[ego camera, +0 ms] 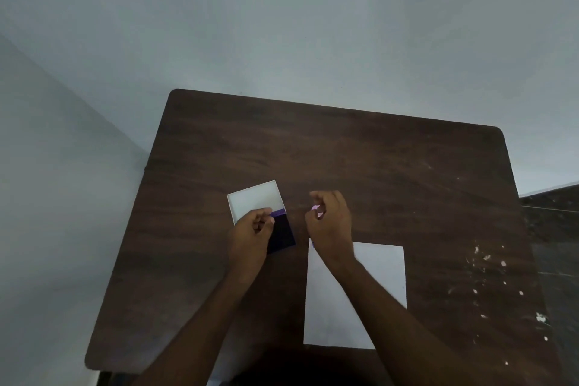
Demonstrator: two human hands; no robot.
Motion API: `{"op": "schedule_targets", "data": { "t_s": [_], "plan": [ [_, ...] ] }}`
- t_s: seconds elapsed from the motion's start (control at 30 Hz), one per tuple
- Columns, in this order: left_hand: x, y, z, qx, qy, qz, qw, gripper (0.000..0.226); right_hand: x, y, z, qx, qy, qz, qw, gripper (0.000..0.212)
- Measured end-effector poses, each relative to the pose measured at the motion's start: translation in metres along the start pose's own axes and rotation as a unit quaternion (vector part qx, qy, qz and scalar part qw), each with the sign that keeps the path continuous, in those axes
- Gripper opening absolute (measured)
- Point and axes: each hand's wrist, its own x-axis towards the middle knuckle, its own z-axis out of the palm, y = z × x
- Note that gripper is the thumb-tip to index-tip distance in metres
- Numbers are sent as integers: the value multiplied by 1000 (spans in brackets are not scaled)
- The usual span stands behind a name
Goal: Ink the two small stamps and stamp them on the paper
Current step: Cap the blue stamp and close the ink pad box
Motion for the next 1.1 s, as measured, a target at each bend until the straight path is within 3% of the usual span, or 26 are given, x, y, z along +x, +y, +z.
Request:
{"op": "schedule_targets", "data": {
  "t_s": [0.27,0.4,0.73,1.1],
  "plan": [
    [0,-14,-34,-36,111,-17,993,21,17,-24,36,-101,-172,23,980,28],
    [4,-23,-45,-63,137,-57,987,33,17,-24,44,-79,-175,8,981,32],
    [17,-23,-41,-127,103,-108,981,44,21,-22,47,-25,-185,18,982,35],
    [10,-14,-51,-146,113,-100,978,36,19,-27,31,62,-170,80,980,48]
  ]
}}
